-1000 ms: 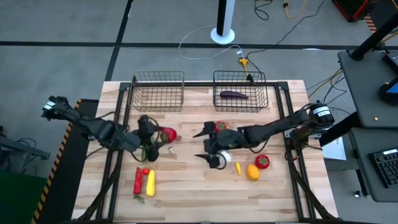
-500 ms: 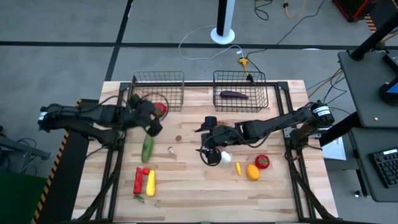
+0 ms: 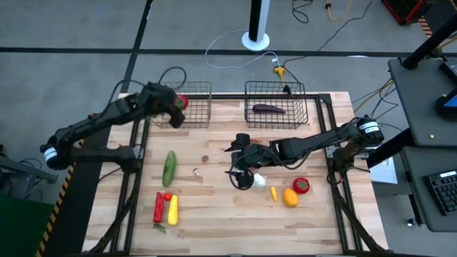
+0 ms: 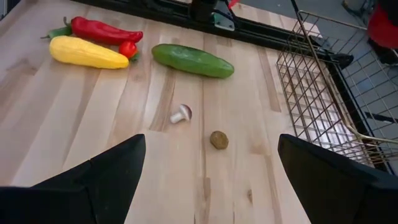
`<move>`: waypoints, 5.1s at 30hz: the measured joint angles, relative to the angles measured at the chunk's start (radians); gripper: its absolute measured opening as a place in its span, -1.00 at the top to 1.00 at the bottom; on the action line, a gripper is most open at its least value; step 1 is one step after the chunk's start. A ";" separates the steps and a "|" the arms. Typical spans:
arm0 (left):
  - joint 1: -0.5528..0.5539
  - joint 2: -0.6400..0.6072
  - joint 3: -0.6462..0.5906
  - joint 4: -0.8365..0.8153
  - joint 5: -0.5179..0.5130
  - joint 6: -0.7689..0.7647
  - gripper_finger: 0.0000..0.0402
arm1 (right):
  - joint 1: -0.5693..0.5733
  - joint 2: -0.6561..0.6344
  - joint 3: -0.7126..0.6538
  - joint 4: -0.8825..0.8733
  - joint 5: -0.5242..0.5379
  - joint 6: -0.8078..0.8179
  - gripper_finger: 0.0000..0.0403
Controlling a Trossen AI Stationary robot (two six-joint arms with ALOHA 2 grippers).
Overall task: Sort produce into baskets
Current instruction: Put the middle tomato into the left wire basket, then put the olive into the right wire basket
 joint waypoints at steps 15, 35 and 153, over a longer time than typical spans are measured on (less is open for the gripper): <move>0.256 0.297 0.005 0.006 0.065 0.047 -0.30 | 0.000 0.000 -0.004 -0.003 0.000 0.034 -0.78; 0.255 0.634 0.300 -0.197 0.171 0.229 -0.30 | 0.000 0.001 -0.033 -0.004 0.000 0.044 -0.78; -0.942 0.487 -0.389 0.620 -0.467 -0.518 -0.56 | 0.000 0.001 -0.075 -0.048 -0.009 0.101 -0.78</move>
